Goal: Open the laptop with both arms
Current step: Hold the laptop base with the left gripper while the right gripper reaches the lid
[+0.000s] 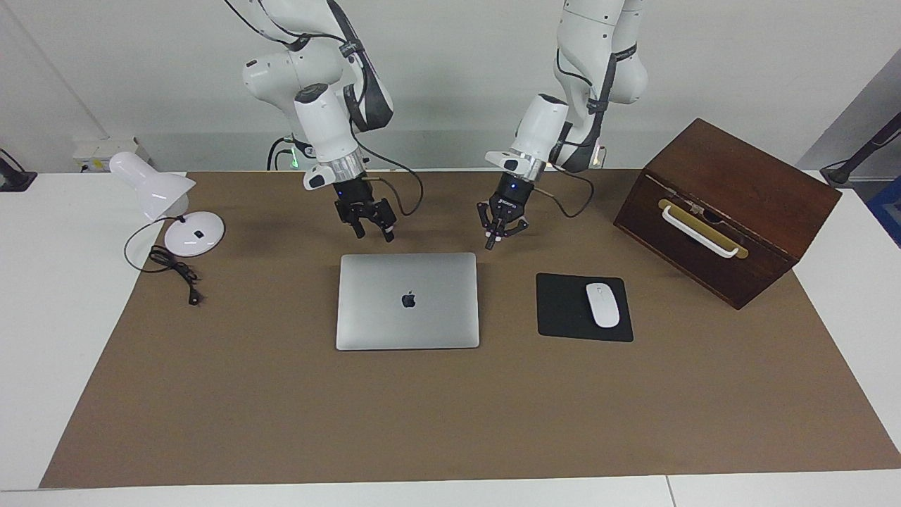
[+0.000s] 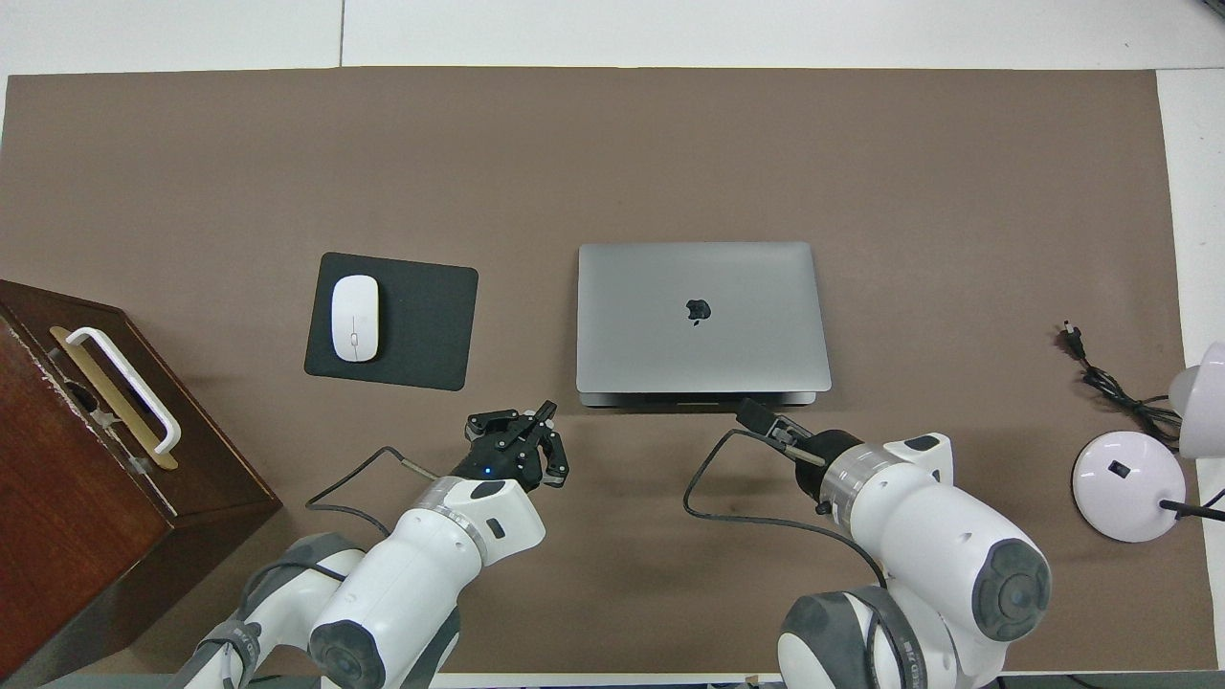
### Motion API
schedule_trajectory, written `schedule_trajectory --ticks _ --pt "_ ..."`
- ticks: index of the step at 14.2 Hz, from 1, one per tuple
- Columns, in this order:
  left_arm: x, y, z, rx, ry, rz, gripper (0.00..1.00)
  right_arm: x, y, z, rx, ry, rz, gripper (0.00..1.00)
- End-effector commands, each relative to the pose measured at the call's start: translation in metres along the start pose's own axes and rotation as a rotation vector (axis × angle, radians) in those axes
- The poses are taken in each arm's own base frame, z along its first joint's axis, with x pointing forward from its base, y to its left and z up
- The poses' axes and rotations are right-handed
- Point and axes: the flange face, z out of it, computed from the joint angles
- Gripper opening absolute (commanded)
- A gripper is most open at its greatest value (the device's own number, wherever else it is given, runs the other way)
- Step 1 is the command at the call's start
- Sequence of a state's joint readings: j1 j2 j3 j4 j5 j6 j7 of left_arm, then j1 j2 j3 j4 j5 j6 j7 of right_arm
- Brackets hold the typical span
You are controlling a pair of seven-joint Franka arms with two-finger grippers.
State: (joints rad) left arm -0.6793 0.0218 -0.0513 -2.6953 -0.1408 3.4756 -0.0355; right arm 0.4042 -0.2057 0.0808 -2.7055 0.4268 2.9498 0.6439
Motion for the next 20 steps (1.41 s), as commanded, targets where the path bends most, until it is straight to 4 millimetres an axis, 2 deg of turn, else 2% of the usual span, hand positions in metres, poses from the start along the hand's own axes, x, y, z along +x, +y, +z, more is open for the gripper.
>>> schedule_trajectory --ticks 1,6,13,15,20 --pt "0.007 0.005 0.019 -0.003 0.012 -0.013 0.00 0.001 -0.002 0.009 0.008 0.011 0.016 1.00" --pt "0.010 0.014 0.042 -0.011 -0.002 -0.004 0.00 0.001 -0.002 0.010 0.006 0.010 0.017 1.00" --pt "0.014 0.017 0.060 -0.014 -0.005 -0.002 0.00 0.001 -0.002 0.011 0.005 0.010 0.016 1.00" --pt "0.013 0.026 0.068 -0.024 -0.009 0.009 0.00 0.002 -0.002 0.011 0.007 0.013 0.016 1.00" --pt "0.010 0.026 0.078 -0.022 -0.022 0.012 0.00 0.002 -0.003 0.011 0.008 0.014 0.016 1.00"
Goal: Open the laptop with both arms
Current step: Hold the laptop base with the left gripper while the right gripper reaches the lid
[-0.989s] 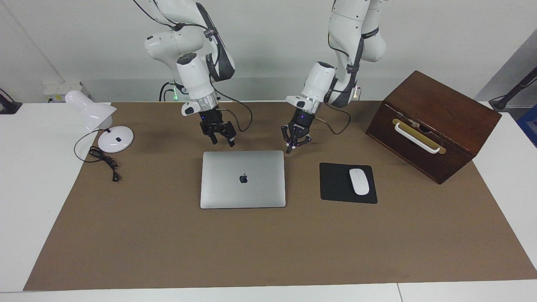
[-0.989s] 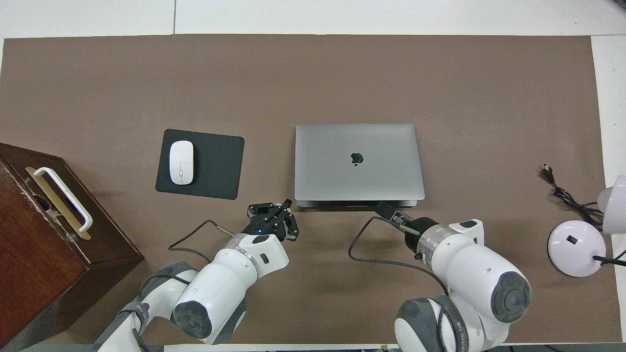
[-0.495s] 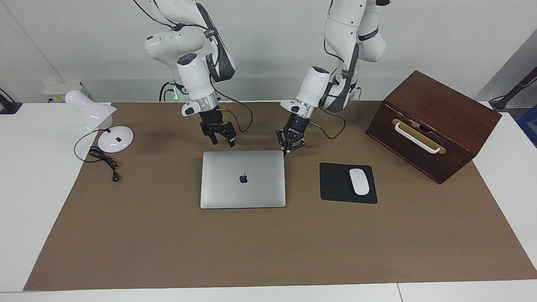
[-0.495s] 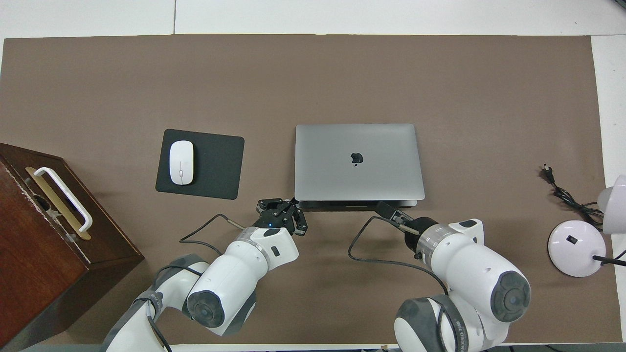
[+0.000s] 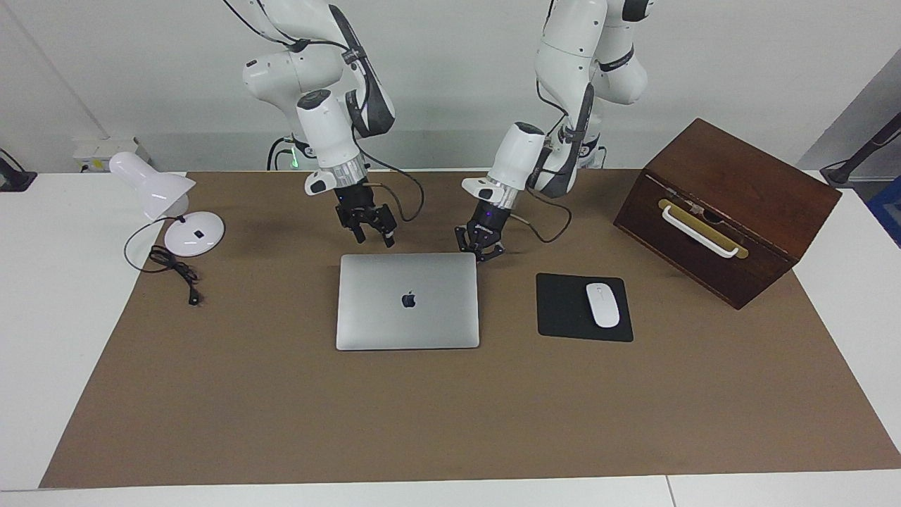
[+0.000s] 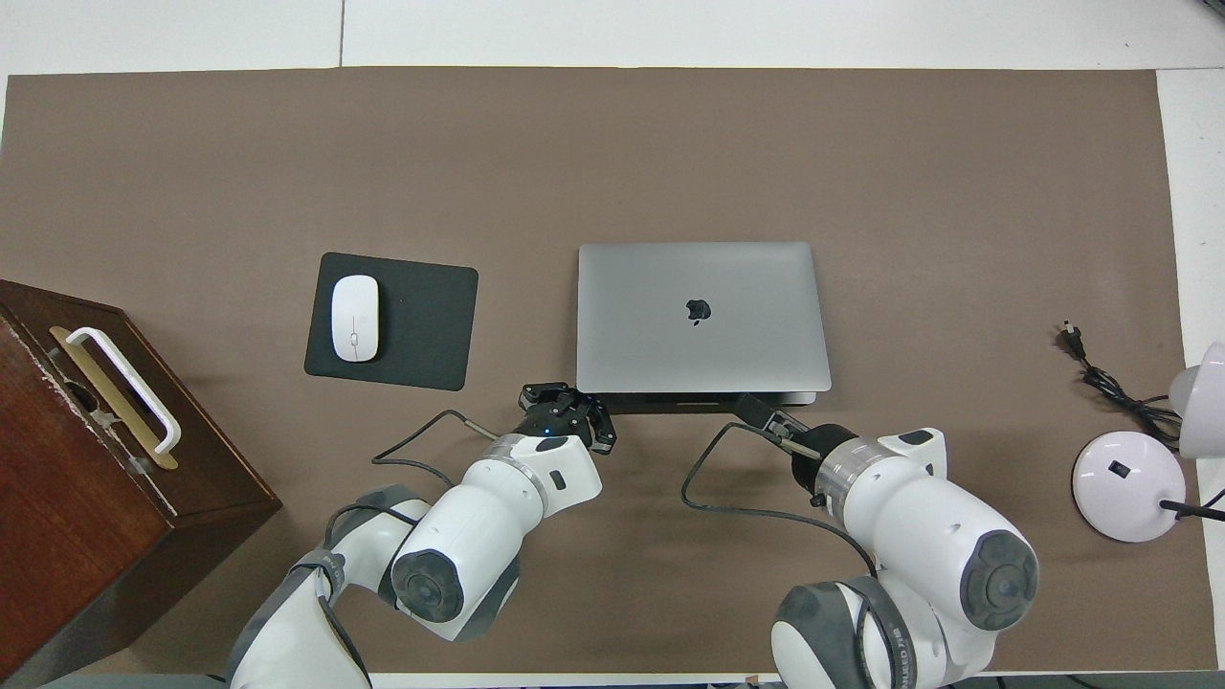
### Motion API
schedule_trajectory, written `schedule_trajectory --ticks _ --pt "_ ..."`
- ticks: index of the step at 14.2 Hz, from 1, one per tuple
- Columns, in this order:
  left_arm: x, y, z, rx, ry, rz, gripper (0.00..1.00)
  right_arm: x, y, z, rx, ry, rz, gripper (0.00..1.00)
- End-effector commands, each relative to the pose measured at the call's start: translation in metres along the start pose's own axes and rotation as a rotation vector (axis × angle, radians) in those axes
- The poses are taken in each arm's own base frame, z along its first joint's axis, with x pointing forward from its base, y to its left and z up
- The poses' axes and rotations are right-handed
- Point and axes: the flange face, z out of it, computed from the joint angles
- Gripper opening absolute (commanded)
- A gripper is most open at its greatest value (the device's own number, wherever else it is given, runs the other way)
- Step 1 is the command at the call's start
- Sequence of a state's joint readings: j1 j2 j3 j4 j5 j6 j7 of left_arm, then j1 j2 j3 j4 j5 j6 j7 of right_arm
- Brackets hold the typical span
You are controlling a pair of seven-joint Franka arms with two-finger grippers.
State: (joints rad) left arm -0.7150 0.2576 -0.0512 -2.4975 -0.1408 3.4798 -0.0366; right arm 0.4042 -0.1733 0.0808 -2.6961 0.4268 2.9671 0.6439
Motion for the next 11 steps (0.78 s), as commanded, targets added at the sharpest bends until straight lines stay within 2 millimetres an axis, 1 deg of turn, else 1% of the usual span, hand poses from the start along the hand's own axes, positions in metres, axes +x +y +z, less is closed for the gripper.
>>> schedule_trajectory --ticks 1,3,5,8,11 --pt "0.001 0.002 0.010 0.004 0.013 -0.004 0.00 0.003 -0.007 0.001 0.022 0.016 0.013 1.00" --pt "0.001 0.002 0.012 0.004 0.013 0.003 0.00 0.006 -0.012 0.002 0.026 0.016 0.016 1.00" --pt "-0.001 0.002 0.013 0.004 0.009 0.011 0.00 0.007 -0.012 0.003 0.026 0.016 0.018 1.00" --pt "-0.004 0.001 0.016 0.005 0.001 0.035 0.00 0.007 -0.011 0.009 0.016 0.009 0.017 1.00" --pt "-0.004 0.000 0.016 0.006 0.000 0.037 0.00 0.012 -0.018 0.010 0.024 0.014 0.022 1.00"
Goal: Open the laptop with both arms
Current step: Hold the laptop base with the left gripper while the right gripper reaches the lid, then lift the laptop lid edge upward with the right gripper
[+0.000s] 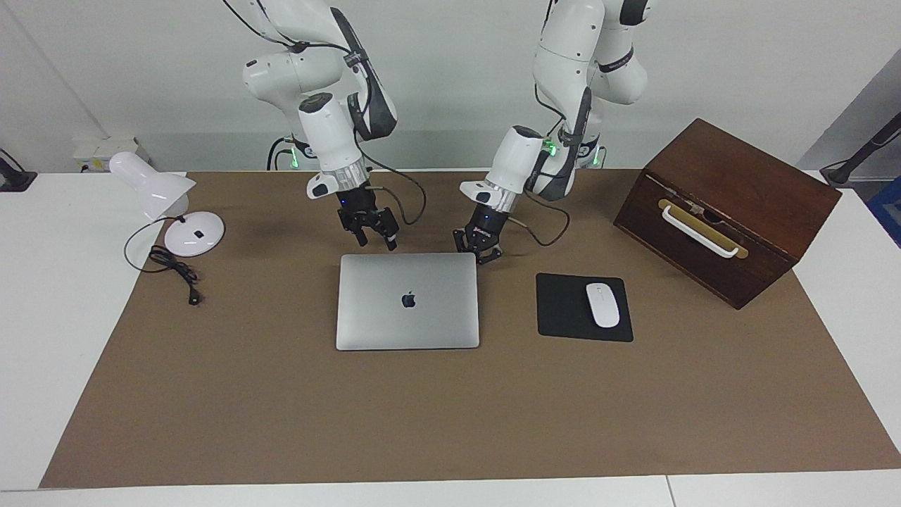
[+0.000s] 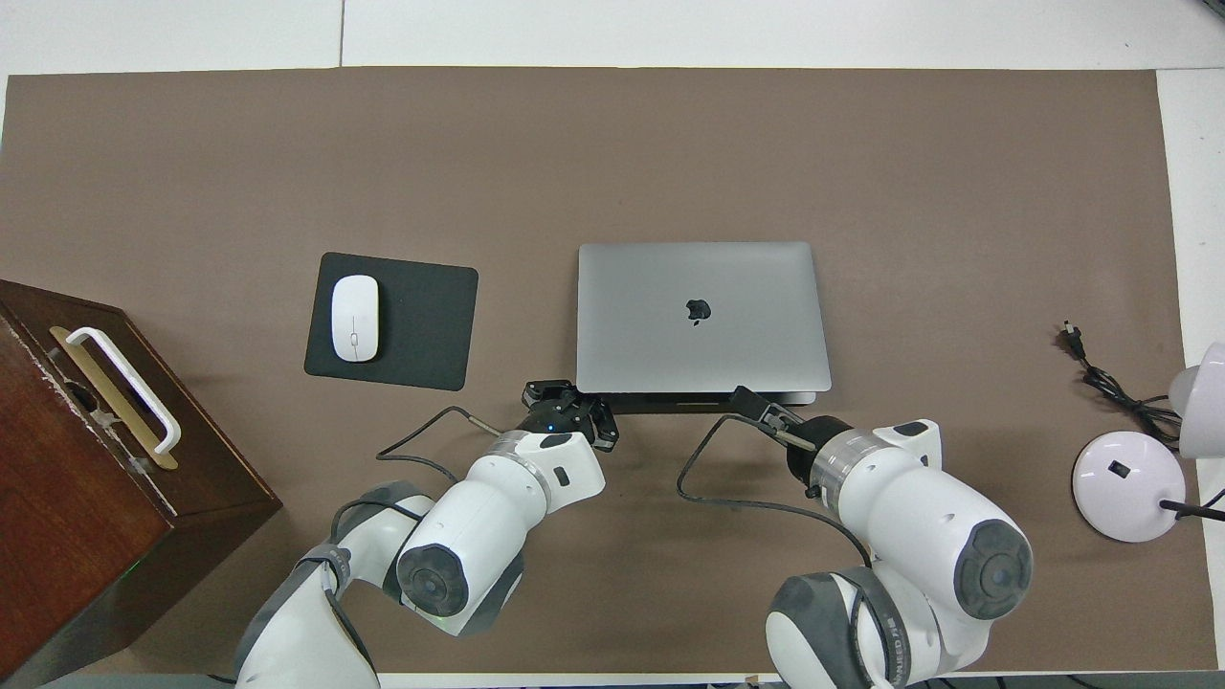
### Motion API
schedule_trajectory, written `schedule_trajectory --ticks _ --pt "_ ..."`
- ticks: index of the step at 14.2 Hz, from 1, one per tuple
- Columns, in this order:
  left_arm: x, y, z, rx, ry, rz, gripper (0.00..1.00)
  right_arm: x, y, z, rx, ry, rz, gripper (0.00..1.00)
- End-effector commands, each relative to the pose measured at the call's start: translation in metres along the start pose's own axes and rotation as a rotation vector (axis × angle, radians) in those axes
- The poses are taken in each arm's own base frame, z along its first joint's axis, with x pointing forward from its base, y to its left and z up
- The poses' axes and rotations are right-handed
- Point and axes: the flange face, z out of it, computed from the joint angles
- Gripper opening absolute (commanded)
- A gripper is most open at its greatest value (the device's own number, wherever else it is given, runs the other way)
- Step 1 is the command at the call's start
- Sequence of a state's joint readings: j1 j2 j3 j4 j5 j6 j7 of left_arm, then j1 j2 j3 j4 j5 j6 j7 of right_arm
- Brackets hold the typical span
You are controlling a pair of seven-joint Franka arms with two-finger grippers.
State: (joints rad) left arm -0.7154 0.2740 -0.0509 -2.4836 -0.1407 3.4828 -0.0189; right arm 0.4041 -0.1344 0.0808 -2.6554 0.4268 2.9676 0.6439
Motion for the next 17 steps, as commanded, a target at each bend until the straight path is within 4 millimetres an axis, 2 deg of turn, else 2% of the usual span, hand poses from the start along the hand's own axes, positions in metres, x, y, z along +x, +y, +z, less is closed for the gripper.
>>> schedule_trajectory --ticks 1,11,17 --pt "-0.005 0.000 0.012 0.006 -0.002 0.021 0.00 0.008 -0.010 0.006 0.020 0.014 0.024 1.00" --pt "-0.006 -0.003 0.013 0.010 -0.003 0.029 0.00 0.029 -0.041 0.004 0.061 0.031 0.035 1.00" --pt "-0.006 -0.002 0.017 0.008 -0.007 0.031 0.00 0.036 -0.046 0.006 0.068 0.036 0.040 1.00"
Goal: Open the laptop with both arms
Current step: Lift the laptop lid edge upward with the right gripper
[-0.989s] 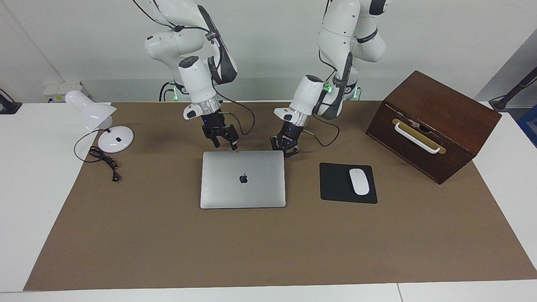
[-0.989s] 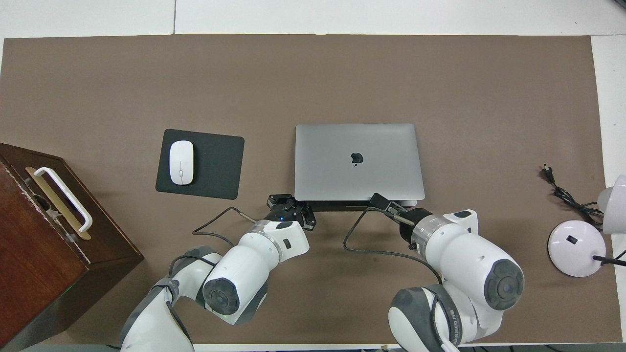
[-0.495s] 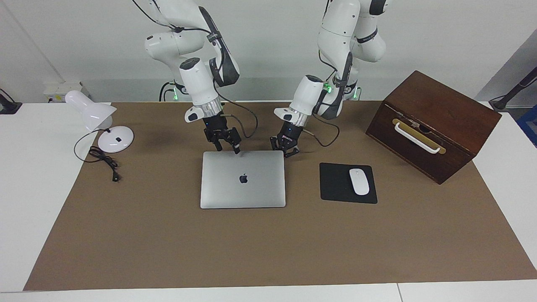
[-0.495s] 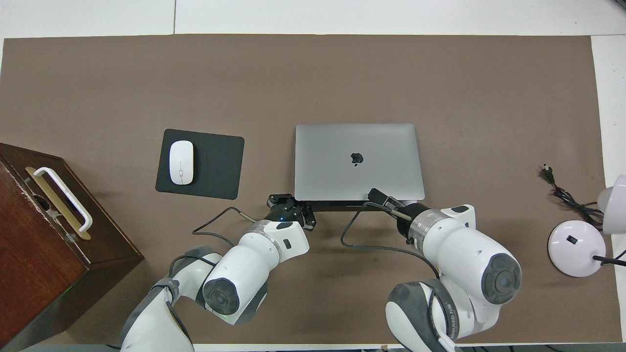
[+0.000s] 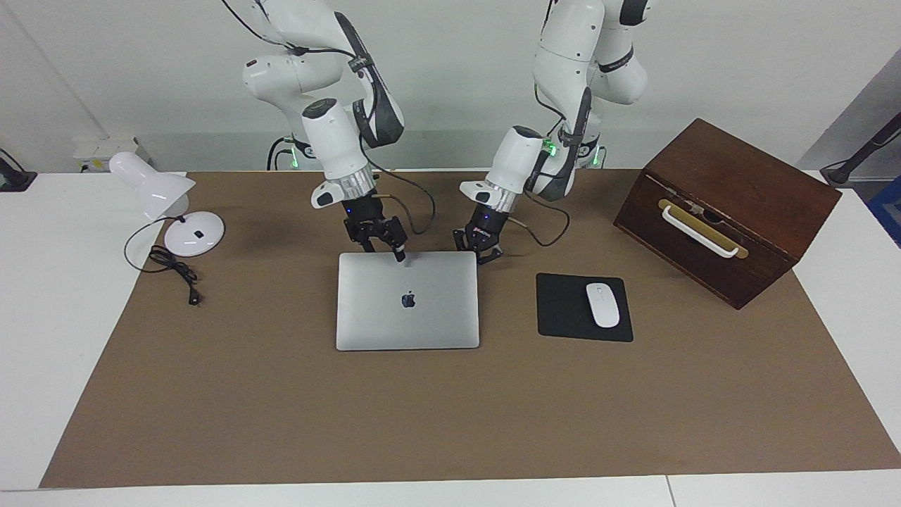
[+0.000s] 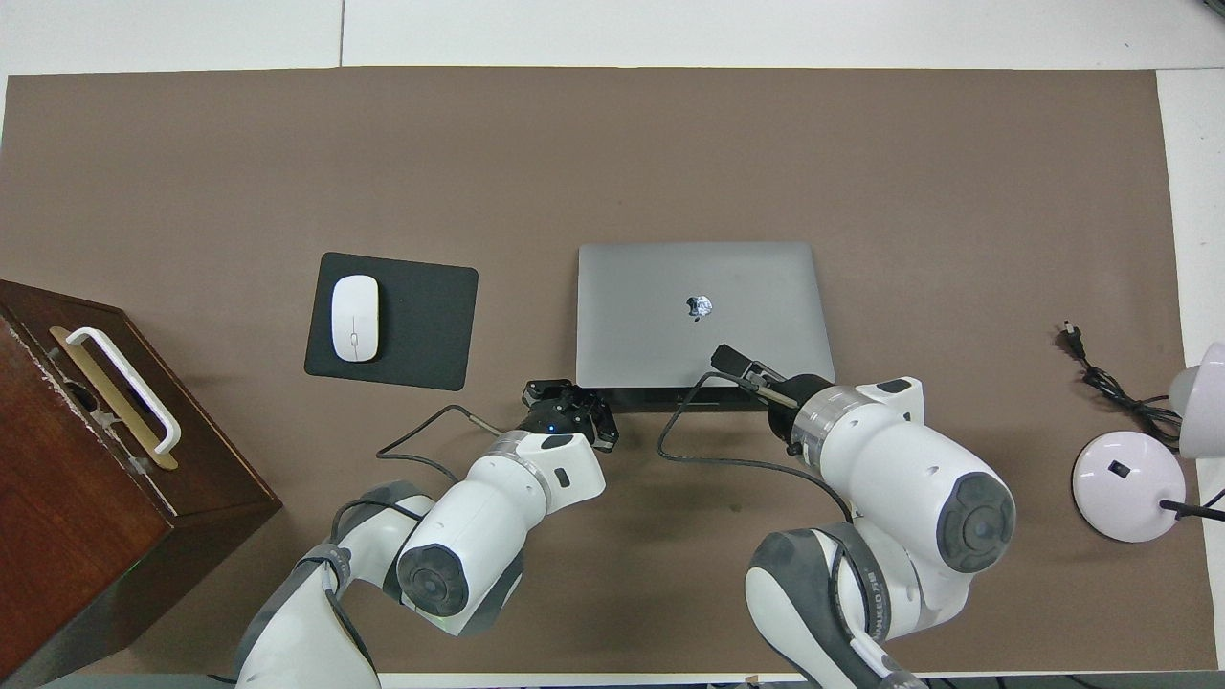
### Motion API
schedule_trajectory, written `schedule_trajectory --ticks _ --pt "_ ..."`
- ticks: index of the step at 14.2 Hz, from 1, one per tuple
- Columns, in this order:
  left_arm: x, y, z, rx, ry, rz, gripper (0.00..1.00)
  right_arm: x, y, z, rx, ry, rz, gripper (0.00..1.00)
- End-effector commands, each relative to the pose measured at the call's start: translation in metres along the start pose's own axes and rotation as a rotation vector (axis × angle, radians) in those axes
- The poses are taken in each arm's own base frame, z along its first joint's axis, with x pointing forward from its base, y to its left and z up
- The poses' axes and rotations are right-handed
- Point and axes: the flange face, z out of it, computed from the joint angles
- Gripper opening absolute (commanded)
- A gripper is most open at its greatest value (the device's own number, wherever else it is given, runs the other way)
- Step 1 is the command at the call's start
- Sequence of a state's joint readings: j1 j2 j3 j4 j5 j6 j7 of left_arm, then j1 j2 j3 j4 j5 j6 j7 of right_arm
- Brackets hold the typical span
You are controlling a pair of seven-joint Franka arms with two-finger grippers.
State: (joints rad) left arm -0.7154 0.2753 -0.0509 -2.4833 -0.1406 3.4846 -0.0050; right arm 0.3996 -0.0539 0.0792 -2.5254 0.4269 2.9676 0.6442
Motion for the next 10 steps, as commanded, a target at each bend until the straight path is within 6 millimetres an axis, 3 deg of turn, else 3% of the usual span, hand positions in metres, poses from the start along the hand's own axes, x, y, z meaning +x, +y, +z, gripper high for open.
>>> schedule_trajectory --ticks 1,8,10 --pt "-0.006 -0.002 0.016 0.008 -0.008 0.017 0.00 0.013 -0.014 0.002 0.030 0.019 0.038 1.00" --pt "-0.007 -0.002 0.021 0.009 -0.012 0.017 0.00 0.024 -0.036 0.001 0.060 0.023 0.040 1.00" --pt "-0.006 -0.001 0.021 0.008 -0.009 0.017 0.00 0.033 -0.052 0.000 0.078 0.023 0.043 1.00"
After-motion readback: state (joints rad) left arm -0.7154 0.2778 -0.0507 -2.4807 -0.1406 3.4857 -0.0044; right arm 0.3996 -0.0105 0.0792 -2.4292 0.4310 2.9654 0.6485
